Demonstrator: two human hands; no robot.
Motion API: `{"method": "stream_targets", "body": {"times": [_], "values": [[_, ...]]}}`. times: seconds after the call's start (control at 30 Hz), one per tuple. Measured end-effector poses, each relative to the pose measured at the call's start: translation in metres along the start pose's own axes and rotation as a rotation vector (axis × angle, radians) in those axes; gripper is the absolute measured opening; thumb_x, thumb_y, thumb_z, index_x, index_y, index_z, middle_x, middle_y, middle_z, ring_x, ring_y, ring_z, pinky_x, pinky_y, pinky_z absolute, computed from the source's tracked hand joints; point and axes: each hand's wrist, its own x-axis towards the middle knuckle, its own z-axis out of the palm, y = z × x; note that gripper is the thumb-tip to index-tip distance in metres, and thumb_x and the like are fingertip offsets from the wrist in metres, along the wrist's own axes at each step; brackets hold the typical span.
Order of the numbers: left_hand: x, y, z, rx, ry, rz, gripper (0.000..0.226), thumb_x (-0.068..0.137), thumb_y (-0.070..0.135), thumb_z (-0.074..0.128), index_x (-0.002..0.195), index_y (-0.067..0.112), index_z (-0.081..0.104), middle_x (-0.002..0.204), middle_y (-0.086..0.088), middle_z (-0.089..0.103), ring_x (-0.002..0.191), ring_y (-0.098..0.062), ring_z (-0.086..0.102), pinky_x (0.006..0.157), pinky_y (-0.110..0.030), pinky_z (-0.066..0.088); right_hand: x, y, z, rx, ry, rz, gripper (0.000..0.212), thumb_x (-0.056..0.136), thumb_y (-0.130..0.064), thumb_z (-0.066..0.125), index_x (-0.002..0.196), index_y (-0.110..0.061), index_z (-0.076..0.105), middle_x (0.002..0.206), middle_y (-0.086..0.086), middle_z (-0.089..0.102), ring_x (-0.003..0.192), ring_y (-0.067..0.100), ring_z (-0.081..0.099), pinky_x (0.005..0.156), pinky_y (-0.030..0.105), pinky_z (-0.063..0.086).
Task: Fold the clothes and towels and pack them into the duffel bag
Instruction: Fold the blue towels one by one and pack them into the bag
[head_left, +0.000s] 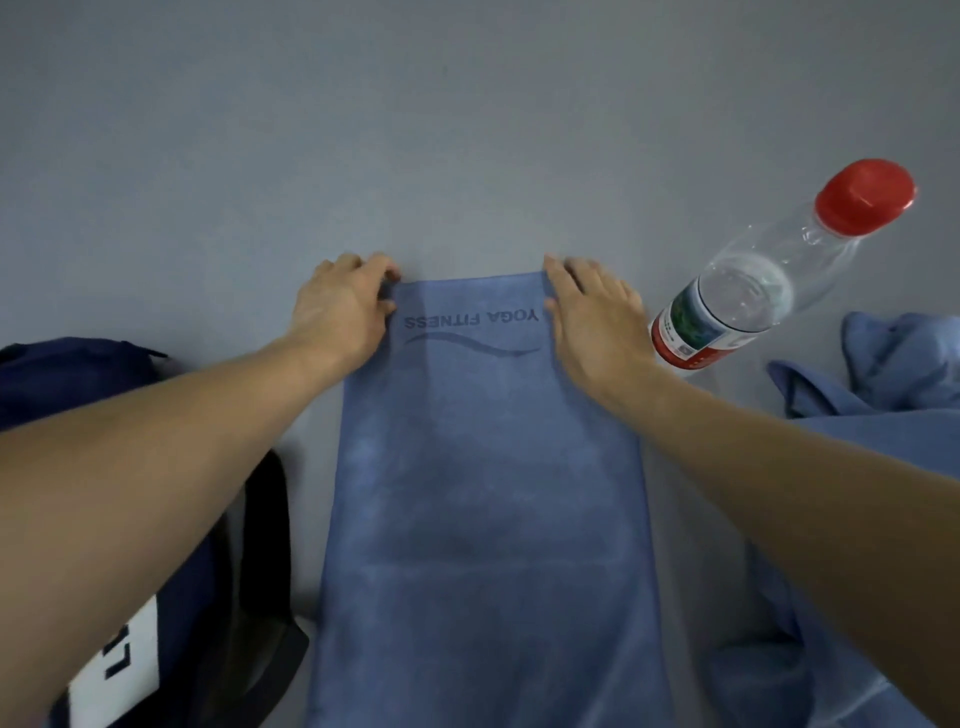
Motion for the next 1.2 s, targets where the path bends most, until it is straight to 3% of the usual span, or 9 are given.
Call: {"method": "stream_targets", "body": {"times": [0.07, 0.17, 0.37, 0.57, 0.7, 0.83, 0.93, 1.1, 1.2], "values": [[0.008, -0.002, -0.004, -0.042, -0.061, -0.078, 0.02, 0.093, 0.024, 0.065, 0.113, 0.022, 0.061, 0.115, -0.008, 0.067, 0.113, -0.035, 0.057, 0.094, -0.045, 0.049, 0.009, 0.002, -0.01, 0.02, 0.021, 0.046, 0.052, 0.092, -0.007, 0.051, 0.142, -0.018, 0.044, 0.132, 0.008, 0.05, 0.118, 0.035, 0.045, 0.089, 0.043, 0.035], [0.012, -0.001, -0.01, -0.035, -0.101, -0.079, 0.008, 0.092, 0.026, 0.066, 0.099, 0.022, 0.065, 0.109, -0.009, 0.066, 0.105, -0.034, 0.059, 0.085, -0.039, 0.049, 0.021, -0.004, -0.022, -0.04, -0.064, 0.12, 0.046, 0.086, -0.001, 0.05, 0.129, -0.017, 0.048, 0.121, 0.01, 0.053, 0.11, 0.034, 0.046, 0.08, 0.038, 0.029], [-0.014, -0.007, -0.031, -0.159, -0.014, -0.017, 0.006, 0.095, 0.019, 0.06, 0.097, 0.019, 0.055, 0.09, -0.001, 0.062, 0.086, -0.027, 0.056, 0.071, -0.034, 0.037, 0.026, -0.016, -0.04, -0.049, -0.245, 0.128, 0.032, 0.095, -0.011, 0.05, 0.127, -0.01, 0.048, 0.125, 0.014, 0.056, 0.118, 0.036, 0.047, 0.087, 0.039, 0.038], [-0.07, -0.01, -0.056, -0.241, 0.102, -0.008, 0.012, 0.094, 0.022, 0.063, 0.106, 0.023, 0.066, 0.101, 0.003, 0.07, 0.095, -0.02, 0.062, 0.082, -0.032, 0.044, -0.024, -0.029, -0.069, 0.053, -0.048, -0.075, 0.024, 0.092, -0.005, 0.046, 0.109, -0.007, 0.063, 0.111, 0.017, 0.057, 0.104, 0.038, 0.05, 0.086, 0.04, 0.037], [-0.129, -0.008, -0.064, -0.324, 0.152, 0.035, 0.005, 0.094, 0.02, 0.063, 0.097, 0.022, 0.066, 0.092, 0.005, 0.065, 0.086, -0.017, 0.058, 0.077, -0.029, 0.042, -0.092, -0.026, -0.094, 0.177, 0.066, -0.079, 0.016, 0.084, -0.002, 0.052, 0.098, -0.008, 0.056, 0.098, 0.014, 0.055, 0.091, 0.035, 0.05, 0.069, 0.036, 0.034], [-0.207, -0.002, -0.071, -0.271, 0.22, 0.144, 0.01, 0.095, 0.024, 0.062, 0.102, 0.017, 0.065, 0.096, 0.003, 0.063, 0.086, -0.011, 0.052, 0.076, -0.026, 0.037, -0.182, -0.023, -0.113, 0.117, 0.071, -0.149, 0.011, 0.087, -0.012, 0.058, 0.098, -0.01, 0.056, 0.094, 0.013, 0.061, 0.085, 0.036, 0.054, 0.064, 0.034, 0.029], [-0.276, -0.001, -0.078, -0.224, 0.245, 0.297, 0.012, 0.096, 0.024, 0.062, 0.101, 0.013, 0.065, 0.095, -0.003, 0.062, 0.085, -0.019, 0.054, 0.076, -0.029, 0.039, -0.256, -0.024, -0.123, 0.104, 0.06, -0.221, 0.009, 0.089, -0.016, 0.062, 0.096, -0.012, 0.057, 0.091, 0.011, 0.062, 0.084, 0.035, 0.055, 0.063, 0.034, 0.033], [-0.397, -0.002, -0.056, -0.169, 0.16, 0.349, 0.009, 0.093, 0.018, 0.066, 0.096, 0.01, 0.067, 0.092, -0.009, 0.064, 0.082, -0.031, 0.06, 0.07, -0.044, 0.048, -0.374, -0.033, -0.122, 0.056, -0.002, -0.352, 0.011, 0.09, -0.02, 0.054, 0.091, -0.01, 0.06, 0.08, 0.011, 0.057, 0.072, 0.036, 0.056, 0.064, 0.045, 0.049], [-0.45, -0.009, -0.026, -0.073, 0.078, 0.418, 0.011, 0.091, 0.02, 0.059, 0.094, 0.015, 0.068, 0.089, -0.006, 0.064, 0.074, -0.031, 0.059, 0.066, -0.043, 0.047, -0.421, -0.033, -0.096, 0.047, -0.097, -0.417, 0.012, 0.076, -0.009, 0.07, 0.084, -0.012, 0.062, 0.076, 0.008, 0.057, 0.066, 0.033, 0.057, 0.057, 0.04, 0.049]]}}
